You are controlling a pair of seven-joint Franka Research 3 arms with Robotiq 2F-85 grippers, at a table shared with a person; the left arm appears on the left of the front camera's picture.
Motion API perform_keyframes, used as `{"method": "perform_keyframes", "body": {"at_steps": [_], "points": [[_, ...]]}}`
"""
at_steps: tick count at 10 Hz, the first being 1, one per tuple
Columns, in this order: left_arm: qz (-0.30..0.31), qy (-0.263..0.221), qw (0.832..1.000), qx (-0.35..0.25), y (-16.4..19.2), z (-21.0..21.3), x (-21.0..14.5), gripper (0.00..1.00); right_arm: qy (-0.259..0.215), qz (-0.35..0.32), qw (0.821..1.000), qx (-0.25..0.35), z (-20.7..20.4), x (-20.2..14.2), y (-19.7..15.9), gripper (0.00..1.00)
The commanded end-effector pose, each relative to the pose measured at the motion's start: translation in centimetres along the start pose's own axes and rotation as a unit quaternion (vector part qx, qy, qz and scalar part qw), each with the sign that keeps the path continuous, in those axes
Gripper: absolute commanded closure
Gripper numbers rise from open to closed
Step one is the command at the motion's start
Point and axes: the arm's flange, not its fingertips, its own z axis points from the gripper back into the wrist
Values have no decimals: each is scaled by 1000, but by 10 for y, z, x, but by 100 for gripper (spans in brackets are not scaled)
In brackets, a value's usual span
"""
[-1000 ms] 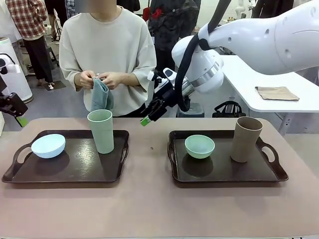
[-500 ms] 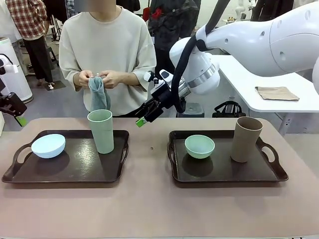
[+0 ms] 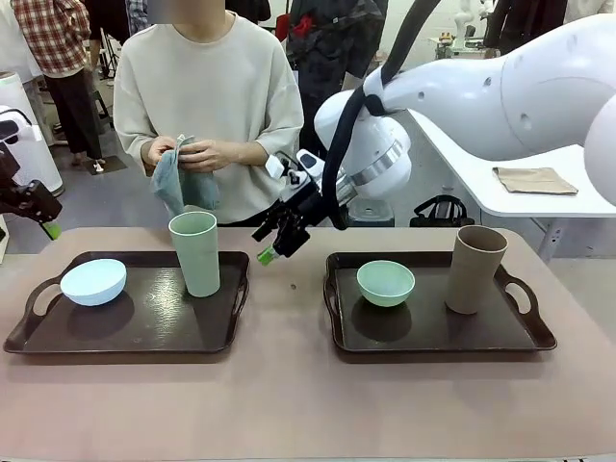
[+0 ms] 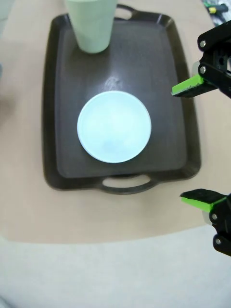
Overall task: Set up a tray with a mat and arrange the tableware.
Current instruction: Pick up the Picnic Bowl and Reusable plastic cup from the Handle tray in front of the human's position and hold them in the air.
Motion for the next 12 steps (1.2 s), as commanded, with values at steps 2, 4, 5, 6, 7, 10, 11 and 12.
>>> {"method": "perform_keyframes", "body": {"at_steps": [2,4,5,6,7,10,11,12], "points": [[-5,23,999,25,13,-28,3,0,-19,38,999,-20,-19,-7,-16,0],[-18,19,999,34,21,-41,5,0,-59,31,997,-28,-30,-2,-24,0],[-19,21,999,36,24,-46,4,0,-74,31,996,-29,-37,5,-25,0],[-23,22,999,35,25,-53,4,0,-82,27,996,-34,-41,9,-27,0],[-22,22,999,39,26,-56,6,0,-109,3,994,-22,-49,13,-32,0],[-35,8,999,29,28,-67,2,0,-125,-16,992,-7,-65,15,-34,0],[-61,0,998,20,27,-67,1,0,-130,-16,991,-25,-71,17,-37,0],[-64,-3,998,20,26,-69,0,0,-133,-16,990,-33,-76,17,-38,0]]}}
